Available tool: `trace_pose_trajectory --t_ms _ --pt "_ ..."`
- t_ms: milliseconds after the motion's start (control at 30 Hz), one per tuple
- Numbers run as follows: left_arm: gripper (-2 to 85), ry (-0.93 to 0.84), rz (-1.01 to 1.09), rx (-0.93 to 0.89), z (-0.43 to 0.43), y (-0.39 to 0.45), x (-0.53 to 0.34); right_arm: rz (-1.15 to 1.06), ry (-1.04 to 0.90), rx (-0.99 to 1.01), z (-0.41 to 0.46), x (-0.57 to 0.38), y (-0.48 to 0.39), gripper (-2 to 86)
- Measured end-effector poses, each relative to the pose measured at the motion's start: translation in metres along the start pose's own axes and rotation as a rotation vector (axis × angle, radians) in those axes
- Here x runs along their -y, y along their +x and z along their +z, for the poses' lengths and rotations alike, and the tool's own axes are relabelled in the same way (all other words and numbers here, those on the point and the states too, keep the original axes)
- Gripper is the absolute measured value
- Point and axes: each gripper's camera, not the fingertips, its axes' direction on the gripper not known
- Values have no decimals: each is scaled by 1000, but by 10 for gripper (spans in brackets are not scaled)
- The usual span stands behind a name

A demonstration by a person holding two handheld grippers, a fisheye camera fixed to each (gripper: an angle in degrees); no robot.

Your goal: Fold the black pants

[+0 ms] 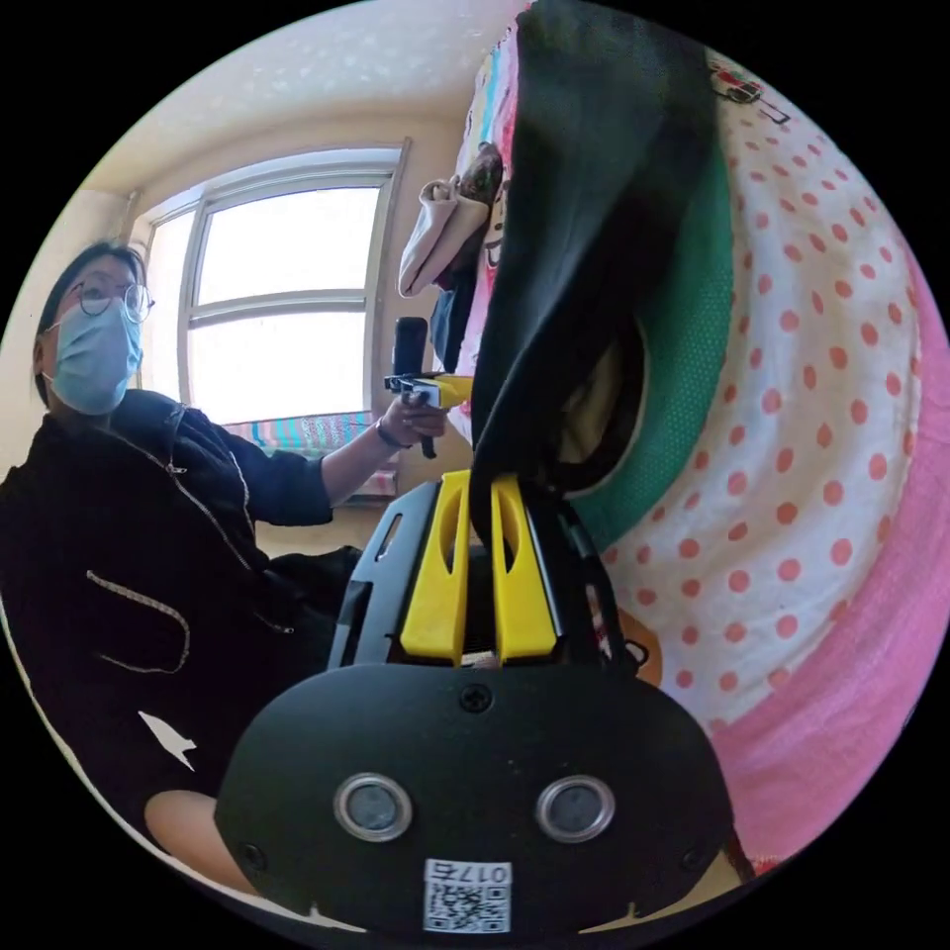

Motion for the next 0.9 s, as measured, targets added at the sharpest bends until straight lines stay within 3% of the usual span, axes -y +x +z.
trace_pose_trajectory --t_ms 67,233,400,600,667,767,900 --pt "45 3 9 31 -8 13 -3 -53 54 40 -17 -3 -34 35" --pt "19 149 89 -222 -58 55 2 -207 145 124 -65 16 -111 30" --pt "25 308 264 -200 -115 102 57 -329 266 215 -126 85 -157 33" --pt "53 528 205 8 -155 50 167 -223 375 65 -190 238 -92 81" --pt "61 602 134 -66 -162 19 187 -59 416 41 -212 280 -36 119" --pt "75 705 92 -149 -167 -5 189 -15 523 123 -235 279 -17 123" --pt "84 509 153 -37 -138 16 179 -64 458 127 -229 253 -45 121"
